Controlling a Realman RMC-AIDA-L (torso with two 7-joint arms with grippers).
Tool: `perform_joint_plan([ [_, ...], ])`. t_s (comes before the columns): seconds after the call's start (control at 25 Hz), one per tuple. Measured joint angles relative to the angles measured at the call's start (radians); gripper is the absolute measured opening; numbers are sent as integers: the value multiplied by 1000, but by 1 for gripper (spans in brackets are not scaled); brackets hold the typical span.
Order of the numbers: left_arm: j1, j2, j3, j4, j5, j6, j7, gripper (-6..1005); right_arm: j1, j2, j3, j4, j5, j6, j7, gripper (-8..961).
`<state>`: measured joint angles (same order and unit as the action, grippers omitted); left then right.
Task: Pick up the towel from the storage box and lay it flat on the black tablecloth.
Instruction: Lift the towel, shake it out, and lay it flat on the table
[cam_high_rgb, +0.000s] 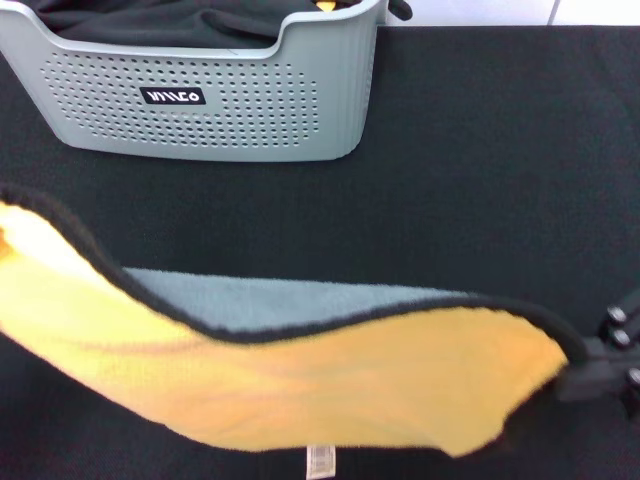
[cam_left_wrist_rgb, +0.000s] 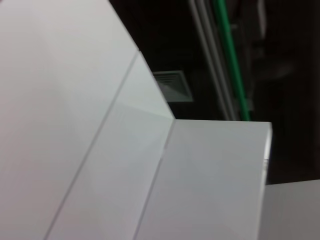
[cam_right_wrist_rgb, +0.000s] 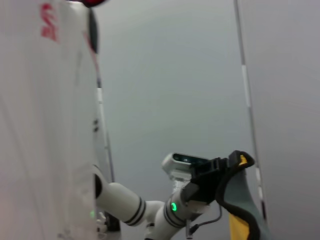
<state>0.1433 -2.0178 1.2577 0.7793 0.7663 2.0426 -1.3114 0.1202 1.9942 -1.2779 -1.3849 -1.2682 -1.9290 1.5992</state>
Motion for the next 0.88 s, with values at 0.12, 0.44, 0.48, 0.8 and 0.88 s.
perform_joint_plan([
  [0.12,37,0,20,68,-10,0,-27,15,0,0,7,-11,12,-33,6,10],
  [0.44,68,15,0,63,-19,0,-136,15,-1,2,1,39,64,-87,2,13],
  [0.48,63,19,-11,32,-17,-1,-137,15,2,2,-2,65,63,-78,-7,13],
  [0.8,-149,29,-154,-361,111,-9,-57,16,155,5,2,444,-3,31,-91,16],
  [0.88,-219,29,-155,-436,152,-10,11,16,202,8,2,533,-36,86,-126,17],
])
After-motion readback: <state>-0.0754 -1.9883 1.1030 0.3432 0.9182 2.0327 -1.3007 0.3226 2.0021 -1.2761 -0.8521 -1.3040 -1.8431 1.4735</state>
